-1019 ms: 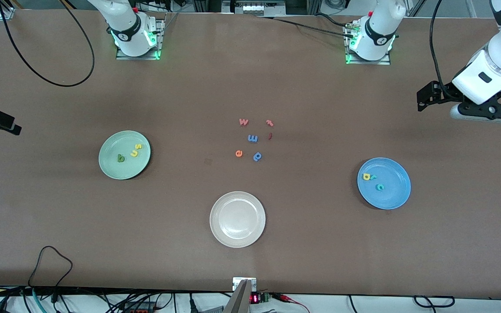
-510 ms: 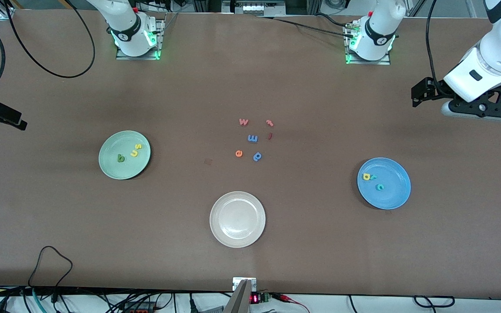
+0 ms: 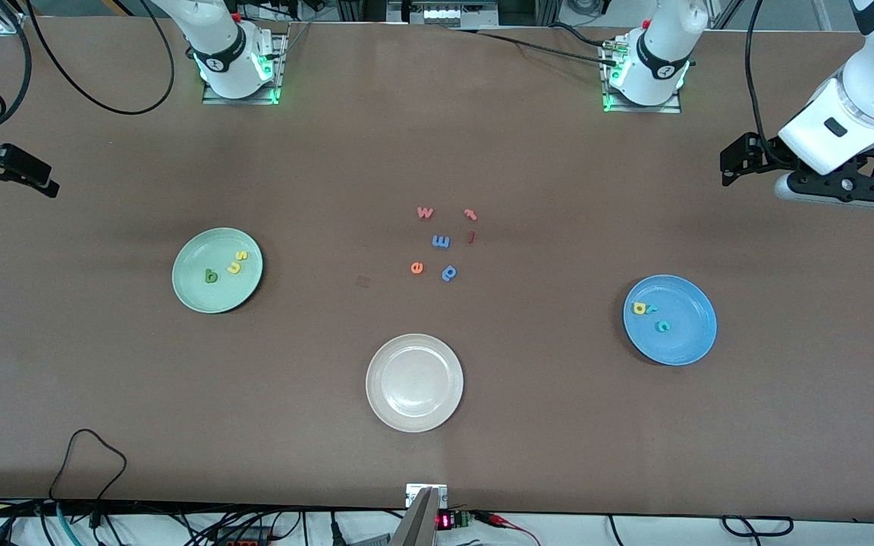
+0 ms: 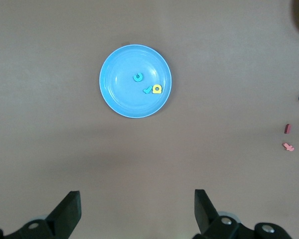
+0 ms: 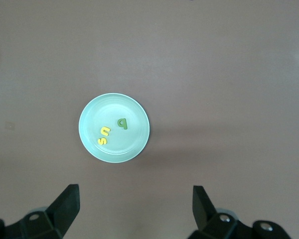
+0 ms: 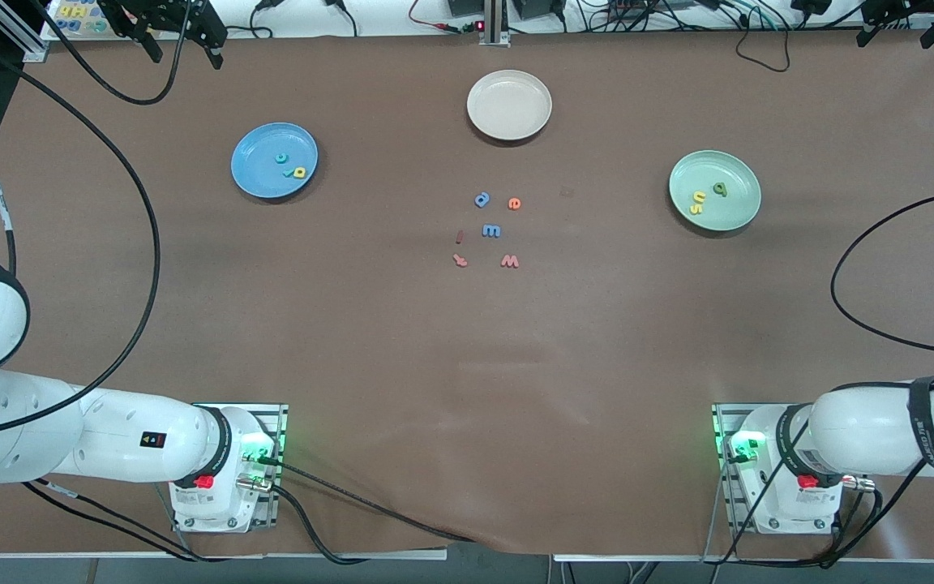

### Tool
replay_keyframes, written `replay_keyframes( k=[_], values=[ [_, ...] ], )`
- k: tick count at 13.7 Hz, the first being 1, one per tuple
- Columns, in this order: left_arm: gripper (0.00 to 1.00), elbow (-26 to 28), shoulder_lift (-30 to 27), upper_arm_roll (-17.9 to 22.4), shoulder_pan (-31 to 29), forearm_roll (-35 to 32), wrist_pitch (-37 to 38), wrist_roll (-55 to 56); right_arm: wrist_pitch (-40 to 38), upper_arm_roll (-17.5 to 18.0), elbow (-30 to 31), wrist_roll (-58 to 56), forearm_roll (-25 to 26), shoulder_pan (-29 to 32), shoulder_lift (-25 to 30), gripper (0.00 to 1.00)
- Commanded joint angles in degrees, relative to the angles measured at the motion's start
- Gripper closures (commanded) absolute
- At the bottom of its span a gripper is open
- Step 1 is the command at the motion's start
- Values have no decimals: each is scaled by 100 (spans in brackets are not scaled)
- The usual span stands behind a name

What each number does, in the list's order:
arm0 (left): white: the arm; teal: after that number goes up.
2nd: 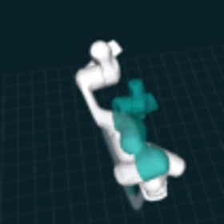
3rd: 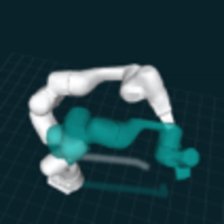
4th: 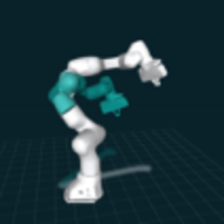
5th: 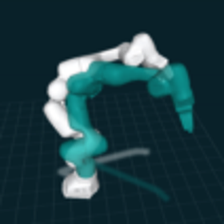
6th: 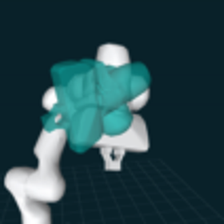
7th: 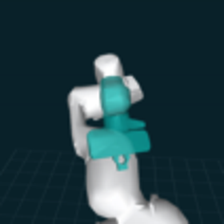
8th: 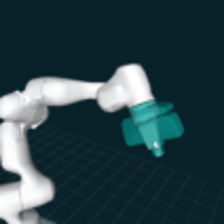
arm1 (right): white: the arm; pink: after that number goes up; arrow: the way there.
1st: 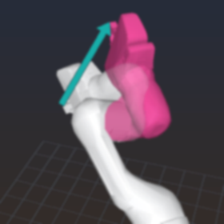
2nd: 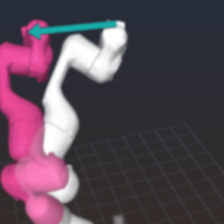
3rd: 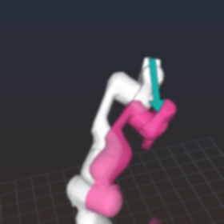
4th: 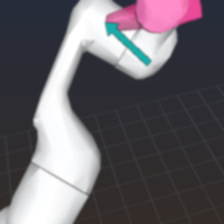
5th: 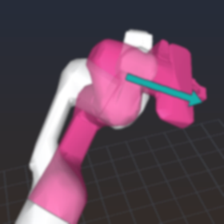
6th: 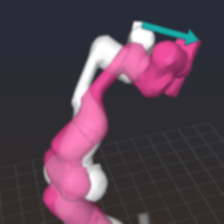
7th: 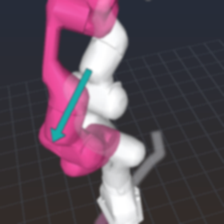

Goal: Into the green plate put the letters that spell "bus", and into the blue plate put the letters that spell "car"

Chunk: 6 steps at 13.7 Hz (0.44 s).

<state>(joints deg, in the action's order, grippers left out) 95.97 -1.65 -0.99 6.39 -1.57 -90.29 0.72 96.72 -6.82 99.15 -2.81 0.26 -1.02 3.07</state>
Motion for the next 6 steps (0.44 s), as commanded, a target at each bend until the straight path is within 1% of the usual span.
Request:
replay_keyframes(
  k=[1,6],
  values=[
    [0,-228,86,-15,21,-28,161,-37,-21,-21,184,34,53,-21,186,0],
    [0,-237,86,-24,29,-28,170,-28,-119,-21,193,34,62,-29,238,0]
  ],
)
